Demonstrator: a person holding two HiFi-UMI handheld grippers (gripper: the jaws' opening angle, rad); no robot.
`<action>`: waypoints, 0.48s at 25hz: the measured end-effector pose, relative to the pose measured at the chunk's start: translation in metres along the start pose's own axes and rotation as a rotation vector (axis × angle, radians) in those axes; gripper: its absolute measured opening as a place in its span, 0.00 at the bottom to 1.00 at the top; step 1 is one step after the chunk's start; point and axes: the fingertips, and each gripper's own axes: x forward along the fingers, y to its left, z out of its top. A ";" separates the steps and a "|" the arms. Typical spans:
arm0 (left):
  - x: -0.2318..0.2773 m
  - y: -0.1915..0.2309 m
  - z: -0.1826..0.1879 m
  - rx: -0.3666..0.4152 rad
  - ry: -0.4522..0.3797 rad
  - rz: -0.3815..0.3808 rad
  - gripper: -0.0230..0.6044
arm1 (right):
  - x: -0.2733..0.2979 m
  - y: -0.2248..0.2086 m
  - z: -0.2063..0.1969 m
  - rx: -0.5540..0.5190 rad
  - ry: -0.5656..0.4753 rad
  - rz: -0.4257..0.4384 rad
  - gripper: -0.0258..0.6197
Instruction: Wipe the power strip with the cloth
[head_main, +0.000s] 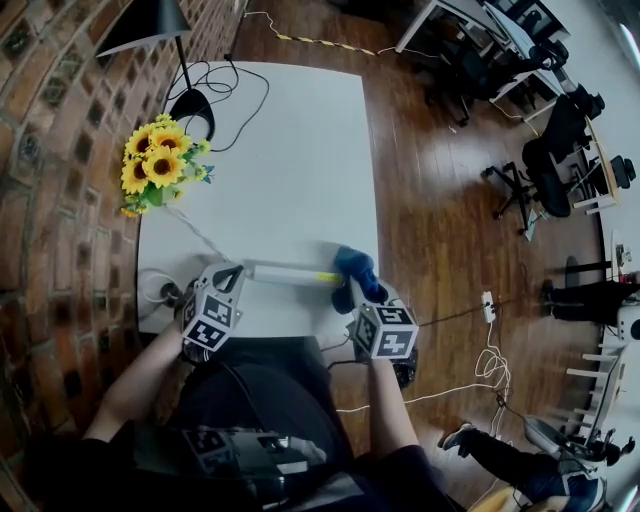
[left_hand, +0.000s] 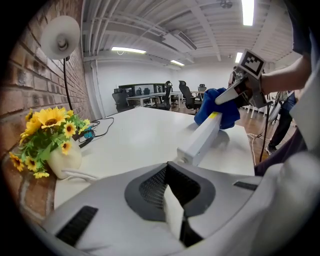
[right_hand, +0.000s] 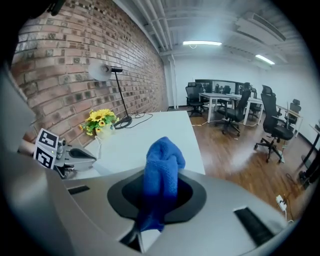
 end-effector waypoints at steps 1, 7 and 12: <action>0.000 -0.001 0.000 -0.003 -0.001 -0.001 0.07 | -0.001 0.004 0.001 0.018 -0.005 0.009 0.12; -0.002 -0.005 0.000 0.004 -0.014 0.000 0.07 | 0.017 0.019 -0.026 0.015 0.055 0.013 0.12; -0.003 -0.005 -0.001 0.006 -0.039 0.017 0.07 | 0.020 0.019 -0.030 0.044 0.002 -0.025 0.12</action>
